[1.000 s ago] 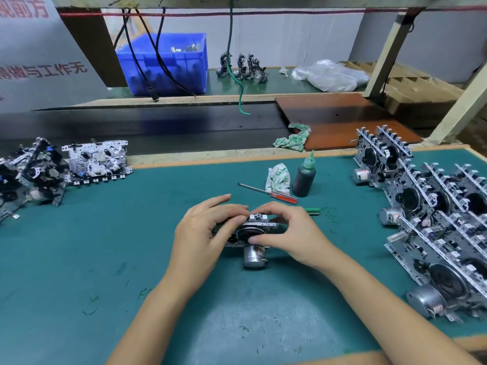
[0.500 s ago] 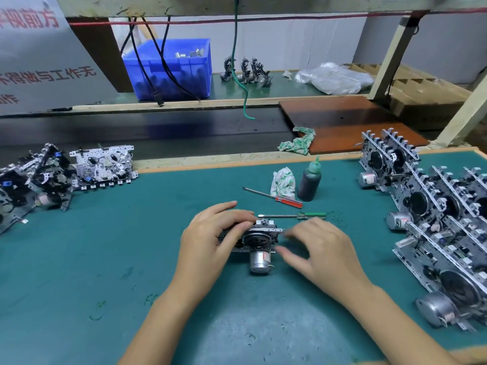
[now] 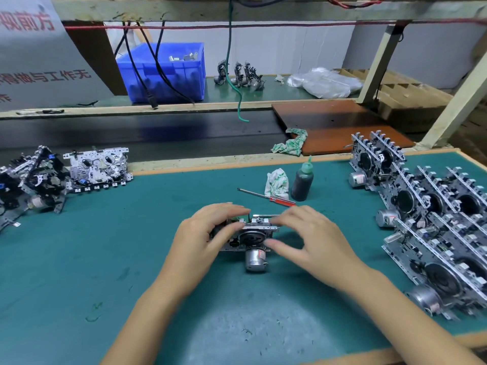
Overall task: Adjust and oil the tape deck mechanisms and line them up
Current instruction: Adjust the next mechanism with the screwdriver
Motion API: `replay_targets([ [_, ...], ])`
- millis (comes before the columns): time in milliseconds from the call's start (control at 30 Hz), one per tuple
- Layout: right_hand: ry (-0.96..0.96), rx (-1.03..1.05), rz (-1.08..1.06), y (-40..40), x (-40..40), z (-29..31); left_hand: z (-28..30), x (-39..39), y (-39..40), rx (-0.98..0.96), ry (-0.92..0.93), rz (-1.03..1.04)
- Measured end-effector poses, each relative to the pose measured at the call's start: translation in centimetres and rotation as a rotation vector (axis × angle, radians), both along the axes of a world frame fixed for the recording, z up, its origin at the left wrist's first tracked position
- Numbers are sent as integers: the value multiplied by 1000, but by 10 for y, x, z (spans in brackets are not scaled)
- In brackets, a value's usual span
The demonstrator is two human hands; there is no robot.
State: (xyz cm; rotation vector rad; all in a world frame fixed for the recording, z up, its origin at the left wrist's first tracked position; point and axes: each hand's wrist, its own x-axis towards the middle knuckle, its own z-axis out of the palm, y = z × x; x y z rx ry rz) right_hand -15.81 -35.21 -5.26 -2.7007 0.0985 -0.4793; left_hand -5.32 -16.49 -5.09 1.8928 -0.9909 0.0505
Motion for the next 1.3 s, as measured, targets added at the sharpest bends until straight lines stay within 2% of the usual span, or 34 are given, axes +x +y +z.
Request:
replay_targets([
  [67, -60, 61, 36, 4, 7, 15, 5, 5, 10, 47, -99, 13],
  [100, -76, 20, 71, 8, 12, 22, 8, 8, 14, 83, -178, 38],
  [200, -41, -380, 189, 20, 31, 37, 20, 14, 21, 217, -353, 83],
  [267, 45, -519, 230, 18, 43, 43, 28, 16, 21, 289, -383, 53],
  [367, 169, -498, 339, 12, 54, 50, 37, 15, 16, 379, -423, 15],
  [467, 147, -428, 378, 5, 45, 56, 50, 13, 7, 439, -494, -31],
  [700, -51, -270, 126, -61, -28, 112, 126, -11, -85, 309, -854, -271],
  [867, -207, -402, -141, -130, -93, 149, 165, -41, -186, 192, -973, -431],
  [1033, -184, -590, -447, -192, -155, 145, 153, -86, -276, 248, -1066, -535],
  [1167, -86, -656, -624, -219, -200, 122, 130, -127, -326, 344, -1186, -582],
  [1300, 7, -625, -779, -237, -230, 93, 108, -162, -360, 437, -1099, -665],
])
